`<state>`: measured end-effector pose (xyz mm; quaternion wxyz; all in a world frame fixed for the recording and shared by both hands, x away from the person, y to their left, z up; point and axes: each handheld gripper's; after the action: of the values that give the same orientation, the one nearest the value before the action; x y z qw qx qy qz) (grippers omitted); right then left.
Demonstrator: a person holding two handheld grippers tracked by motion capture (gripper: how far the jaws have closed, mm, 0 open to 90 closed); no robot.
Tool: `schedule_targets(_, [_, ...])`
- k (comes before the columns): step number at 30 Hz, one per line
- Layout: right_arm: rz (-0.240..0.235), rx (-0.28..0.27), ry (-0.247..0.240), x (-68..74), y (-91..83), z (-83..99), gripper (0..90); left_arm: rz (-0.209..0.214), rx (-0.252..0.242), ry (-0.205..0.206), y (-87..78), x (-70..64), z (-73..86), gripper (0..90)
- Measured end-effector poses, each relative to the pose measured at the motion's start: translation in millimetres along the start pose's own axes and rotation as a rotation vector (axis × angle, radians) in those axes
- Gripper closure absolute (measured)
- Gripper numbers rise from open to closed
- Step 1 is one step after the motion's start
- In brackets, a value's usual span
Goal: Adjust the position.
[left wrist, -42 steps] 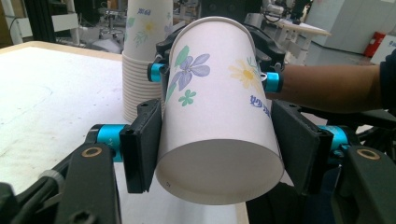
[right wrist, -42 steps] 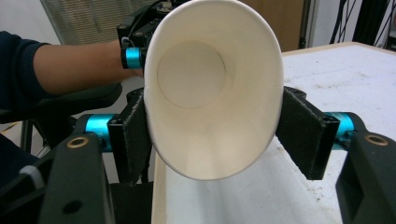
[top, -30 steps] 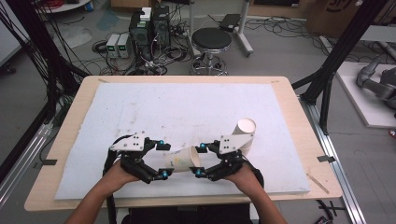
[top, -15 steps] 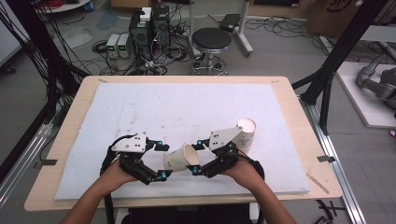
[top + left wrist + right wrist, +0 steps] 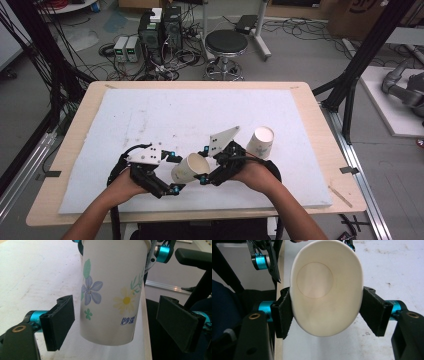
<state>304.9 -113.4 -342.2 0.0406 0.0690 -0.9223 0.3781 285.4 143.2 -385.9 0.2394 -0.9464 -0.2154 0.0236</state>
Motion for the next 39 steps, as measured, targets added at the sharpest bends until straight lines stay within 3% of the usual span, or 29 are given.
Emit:
schedule_targets(10, [0.001,0.087,-0.012,-0.9,5.7,-13.9,32.0,-0.016,0.045,0.015,4.0,1.7,-0.9,17.7])
schedule_targets(18, [0.006,0.161,-0.033,0.2,12.3,-22.2,31.6,-0.004,0.08,0.026,8.7,1.3,-3.5,21.4])
schedule_targets(30, [-0.011,0.208,-0.043,1.0,18.5,-23.0,31.0,0.031,0.118,0.045,16.8,0.5,-3.2,33.6])
schedule_targets(35, [-0.015,0.204,-0.055,1.4,18.9,-23.0,29.0,0.043,0.112,0.046,18.5,0.0,-2.8,32.9])
schedule_targets(37, [-0.009,0.153,-0.036,1.3,17.4,-21.7,21.5,0.034,0.102,0.033,18.4,-0.2,-2.4,32.5])
schedule_targets(39, [0.004,0.088,-0.02,2.5,12.7,-19.4,20.5,0.025,0.087,0.014,18.2,0.0,-0.7,32.7])
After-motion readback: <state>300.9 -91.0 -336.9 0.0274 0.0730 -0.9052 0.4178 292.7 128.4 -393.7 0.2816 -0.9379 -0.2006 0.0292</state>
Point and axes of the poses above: each handheld gripper's, and its own axes: y roughly forward along the jaws, z roughly out of its underside, x roughly to its left, and after that the axes turned 15 degrees about -z, right-handed
